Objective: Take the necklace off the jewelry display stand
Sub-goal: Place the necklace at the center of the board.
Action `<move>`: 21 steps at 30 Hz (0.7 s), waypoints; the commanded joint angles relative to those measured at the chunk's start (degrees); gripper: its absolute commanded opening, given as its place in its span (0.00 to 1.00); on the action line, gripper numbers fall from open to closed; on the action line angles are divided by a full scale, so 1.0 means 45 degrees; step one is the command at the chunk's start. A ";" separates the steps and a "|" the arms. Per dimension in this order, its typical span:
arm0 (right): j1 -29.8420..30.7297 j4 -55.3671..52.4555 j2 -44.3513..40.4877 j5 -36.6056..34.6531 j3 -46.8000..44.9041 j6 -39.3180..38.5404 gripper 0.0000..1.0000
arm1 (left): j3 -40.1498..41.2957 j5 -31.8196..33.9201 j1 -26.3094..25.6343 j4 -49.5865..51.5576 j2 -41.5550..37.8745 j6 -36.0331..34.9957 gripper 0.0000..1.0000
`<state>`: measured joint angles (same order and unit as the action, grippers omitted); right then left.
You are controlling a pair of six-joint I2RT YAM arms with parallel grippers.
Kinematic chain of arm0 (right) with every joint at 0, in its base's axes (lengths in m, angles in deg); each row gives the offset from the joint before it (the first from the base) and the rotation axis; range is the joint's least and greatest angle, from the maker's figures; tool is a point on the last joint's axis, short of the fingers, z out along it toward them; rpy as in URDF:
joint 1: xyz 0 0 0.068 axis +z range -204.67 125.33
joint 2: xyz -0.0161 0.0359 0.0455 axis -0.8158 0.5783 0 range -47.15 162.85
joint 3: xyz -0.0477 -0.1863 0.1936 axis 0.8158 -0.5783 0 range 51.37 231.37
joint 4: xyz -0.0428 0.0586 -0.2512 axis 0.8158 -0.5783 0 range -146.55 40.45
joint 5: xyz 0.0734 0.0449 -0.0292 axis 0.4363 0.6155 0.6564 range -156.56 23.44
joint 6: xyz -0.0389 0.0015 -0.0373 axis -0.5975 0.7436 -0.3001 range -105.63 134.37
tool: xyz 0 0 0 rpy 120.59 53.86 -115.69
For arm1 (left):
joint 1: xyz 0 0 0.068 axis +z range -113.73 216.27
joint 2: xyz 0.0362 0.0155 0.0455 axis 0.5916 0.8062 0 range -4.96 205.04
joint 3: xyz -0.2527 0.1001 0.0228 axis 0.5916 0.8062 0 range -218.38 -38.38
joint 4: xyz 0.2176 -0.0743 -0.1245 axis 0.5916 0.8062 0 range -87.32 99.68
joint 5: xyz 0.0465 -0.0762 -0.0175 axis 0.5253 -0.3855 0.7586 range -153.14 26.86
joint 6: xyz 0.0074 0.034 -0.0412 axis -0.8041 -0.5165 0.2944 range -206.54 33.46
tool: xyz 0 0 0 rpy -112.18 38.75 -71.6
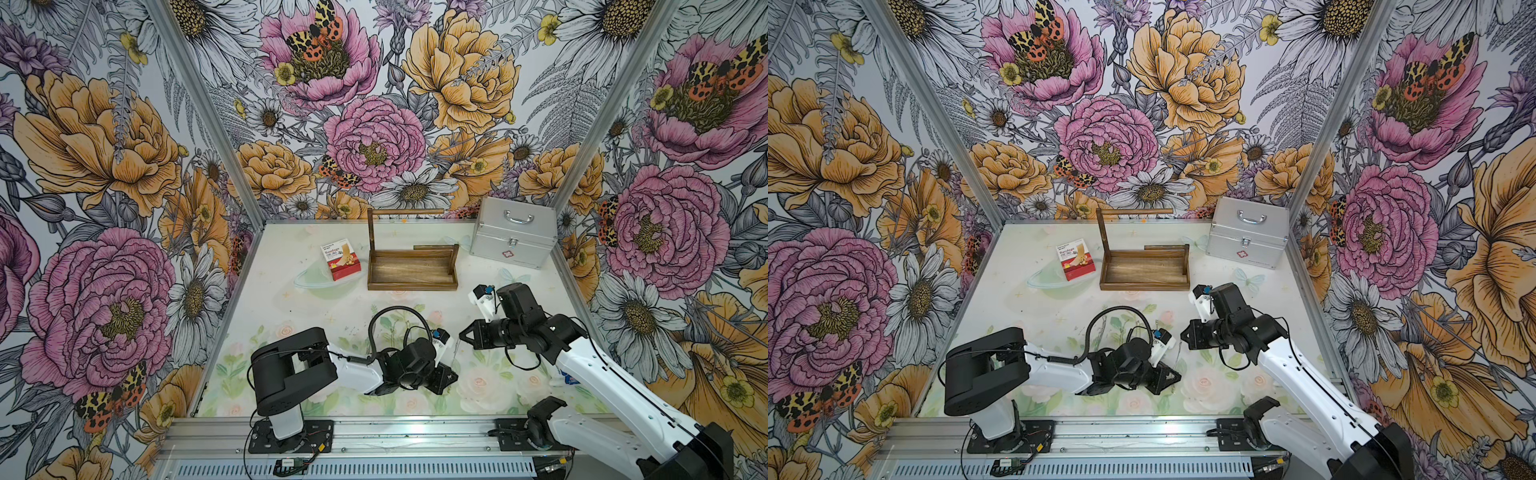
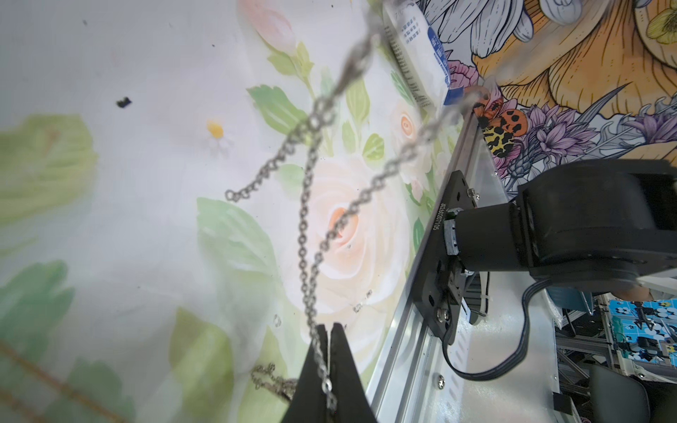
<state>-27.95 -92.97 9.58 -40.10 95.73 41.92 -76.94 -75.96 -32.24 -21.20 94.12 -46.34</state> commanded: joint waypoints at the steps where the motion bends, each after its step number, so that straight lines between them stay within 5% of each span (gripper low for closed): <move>1: 0.0117 0.0430 0.0321 -0.0374 0.0155 -0.0036 0.00 | 0.0118 0.0502 -0.0069 -0.0204 0.0229 0.0069 0.00; 21: 0.0298 0.0684 0.1879 -0.0957 0.0576 -0.0372 0.00 | -0.0473 0.0776 -0.0005 0.0578 0.0729 -0.0087 0.07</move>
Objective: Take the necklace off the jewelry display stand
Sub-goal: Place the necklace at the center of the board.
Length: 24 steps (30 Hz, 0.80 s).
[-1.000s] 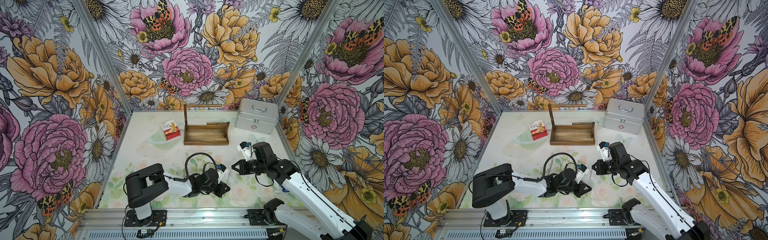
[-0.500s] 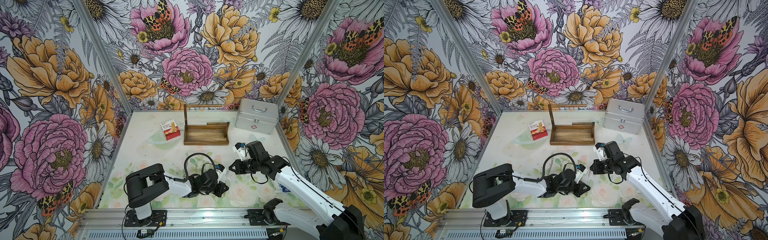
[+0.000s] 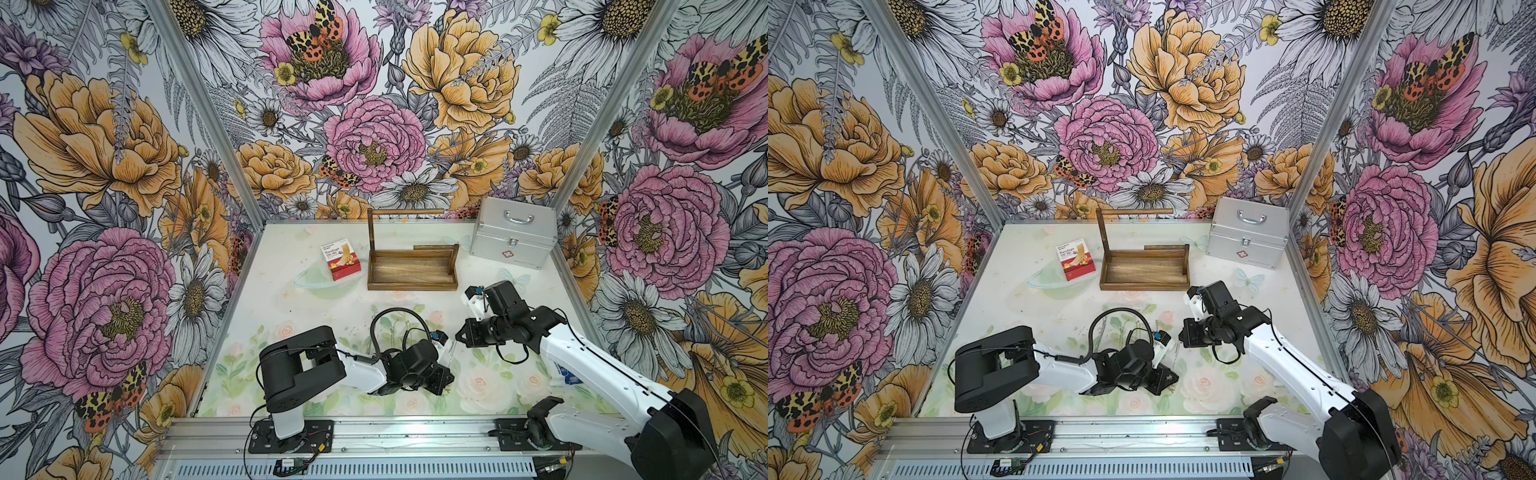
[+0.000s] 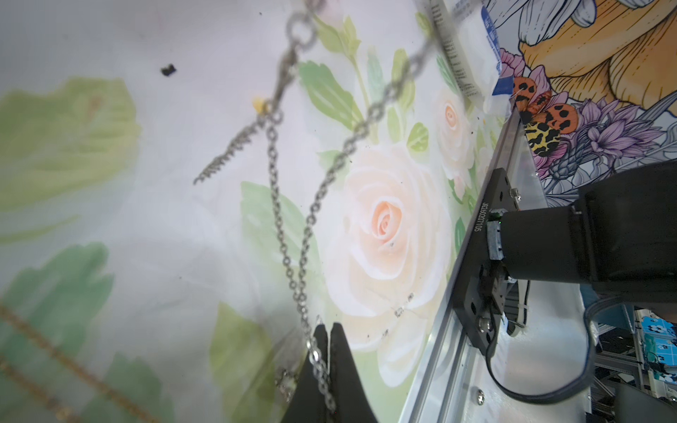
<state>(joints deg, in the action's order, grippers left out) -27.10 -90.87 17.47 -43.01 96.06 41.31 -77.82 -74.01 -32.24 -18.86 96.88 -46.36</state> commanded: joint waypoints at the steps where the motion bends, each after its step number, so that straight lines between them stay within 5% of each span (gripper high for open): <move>1: 0.0103 0.0227 0.0204 -0.0311 0.0536 -0.0244 0.00 | -0.0278 0.0345 -0.0010 0.0060 0.0121 -0.0098 0.07; 24: 0.0162 0.0315 0.1128 -0.0448 0.0909 -0.0478 0.00 | -0.0220 0.0337 0.0098 0.0045 0.0045 -0.0097 0.29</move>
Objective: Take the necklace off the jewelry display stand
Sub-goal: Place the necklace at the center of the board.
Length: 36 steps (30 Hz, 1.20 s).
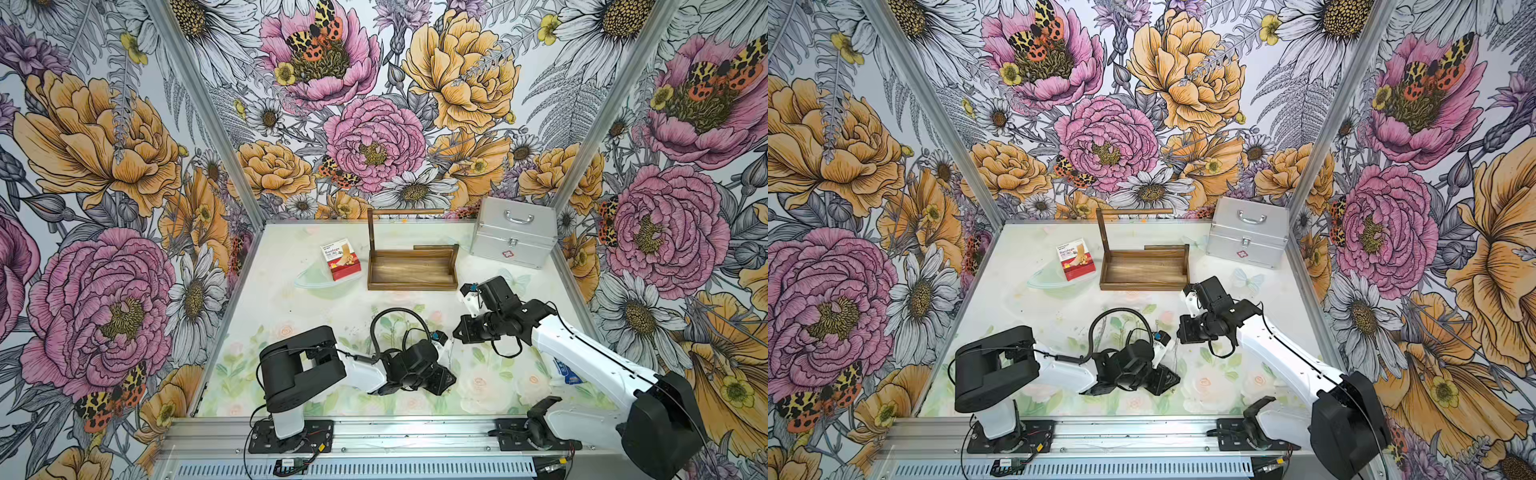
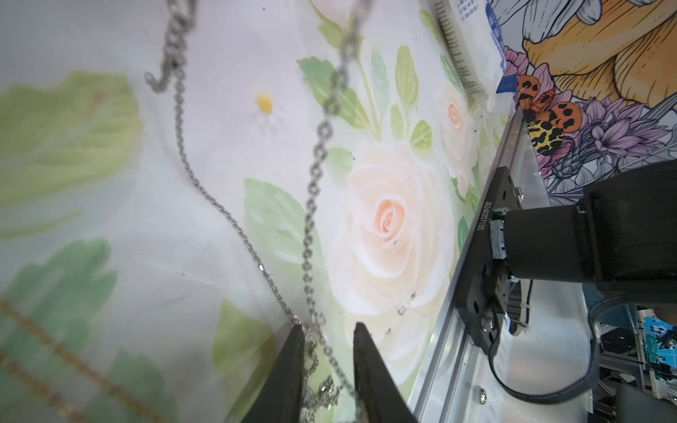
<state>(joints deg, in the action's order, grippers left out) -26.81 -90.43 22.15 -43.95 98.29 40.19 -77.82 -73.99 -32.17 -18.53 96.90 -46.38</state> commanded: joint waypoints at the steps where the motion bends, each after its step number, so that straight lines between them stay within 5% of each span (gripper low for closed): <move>1: 0.0099 0.0217 0.0106 -0.0250 0.0414 -0.0231 0.00 | -0.0220 0.0337 0.0093 -0.0015 0.0025 -0.0097 0.31; 24: 0.0118 0.0232 0.0120 -0.0314 0.0243 -0.0264 0.00 | 0.0072 0.0902 0.0054 0.0113 -0.0312 -0.0037 0.67; 36: 0.0157 0.0257 0.0143 -0.0391 0.0238 -0.0269 0.00 | 0.0117 0.0934 -0.0170 0.0123 -0.0687 -0.0312 0.73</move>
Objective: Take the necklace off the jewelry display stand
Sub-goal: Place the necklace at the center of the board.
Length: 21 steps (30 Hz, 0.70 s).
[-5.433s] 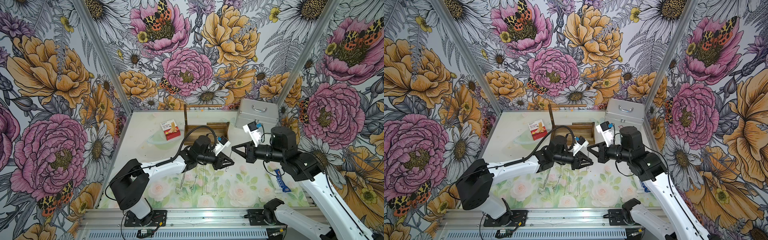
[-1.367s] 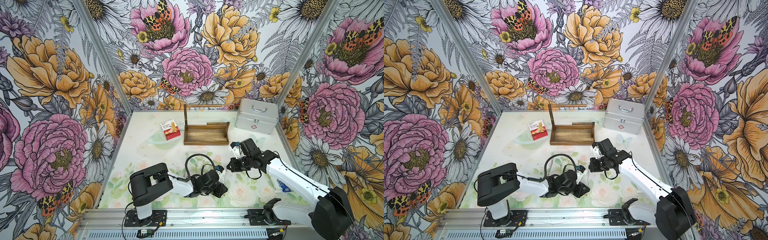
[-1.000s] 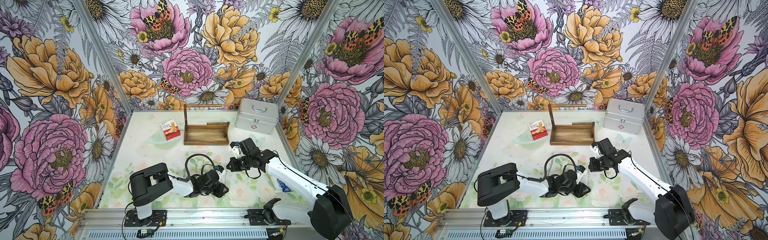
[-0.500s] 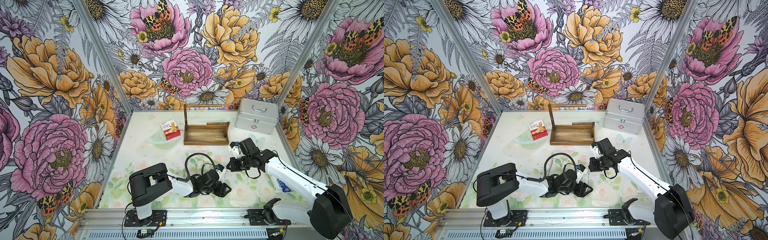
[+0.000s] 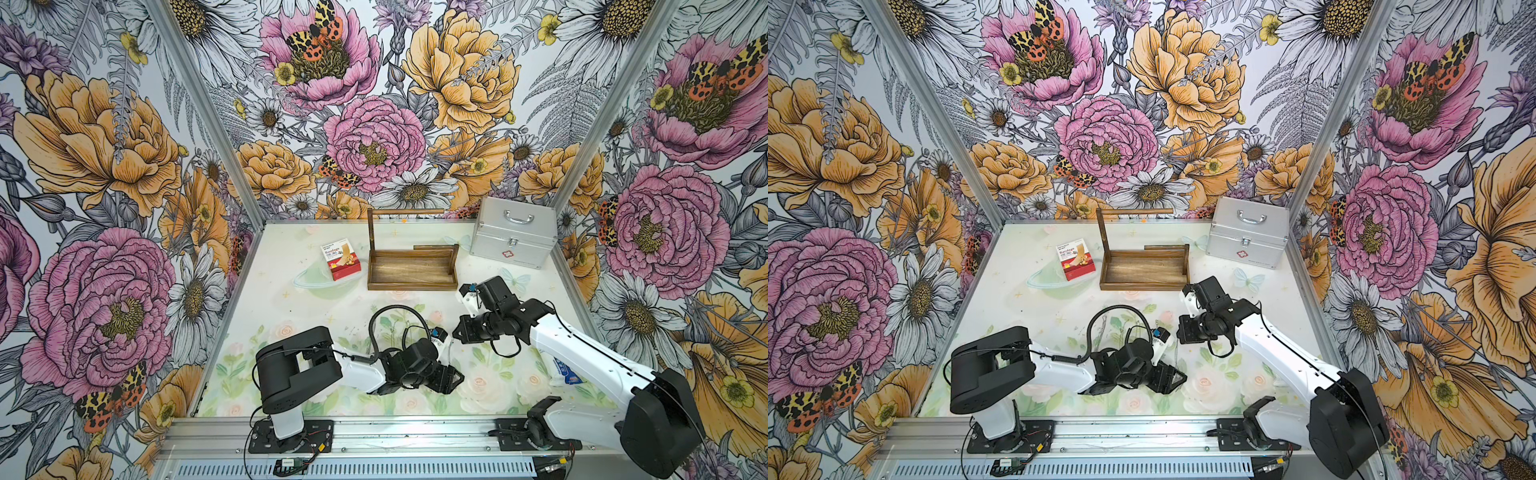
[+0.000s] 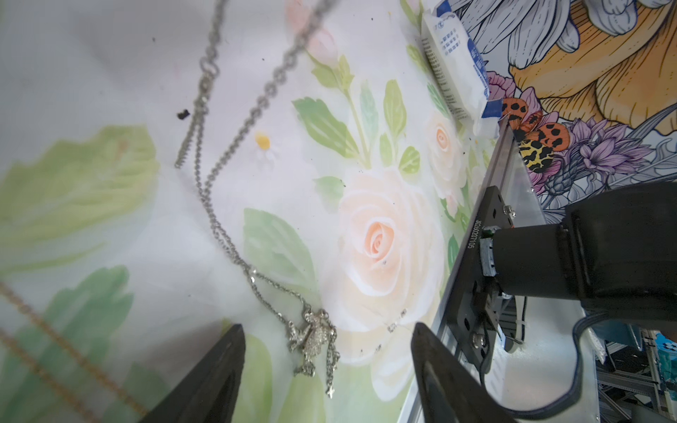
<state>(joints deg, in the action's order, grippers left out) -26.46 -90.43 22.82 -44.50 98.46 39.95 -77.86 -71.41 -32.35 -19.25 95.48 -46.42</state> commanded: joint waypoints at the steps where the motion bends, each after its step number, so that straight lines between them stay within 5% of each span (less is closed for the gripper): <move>1: 0.0088 0.0255 -0.0002 -0.0259 0.0199 -0.0218 0.00 | 0.0111 0.0354 -0.0136 0.0275 -0.0402 -0.0320 0.73; 5: 0.0099 0.0250 0.0055 -0.0305 0.0237 -0.0216 0.00 | -0.0007 0.0313 -0.0139 0.0331 -0.0558 -0.0397 0.64; 11: 0.0099 0.0235 0.0205 -0.0410 0.0355 -0.0188 0.00 | -0.0732 0.0426 -0.0128 0.1159 -0.0466 -0.0746 0.28; 21: 0.0099 0.0238 0.0755 -0.0617 0.0780 -0.0217 0.00 | -0.1752 0.0298 0.0029 0.1783 0.0502 -0.0966 0.08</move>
<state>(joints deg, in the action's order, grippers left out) -26.46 -90.41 25.53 -46.03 99.84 39.95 -84.86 -70.60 -32.57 -12.70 95.81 -49.66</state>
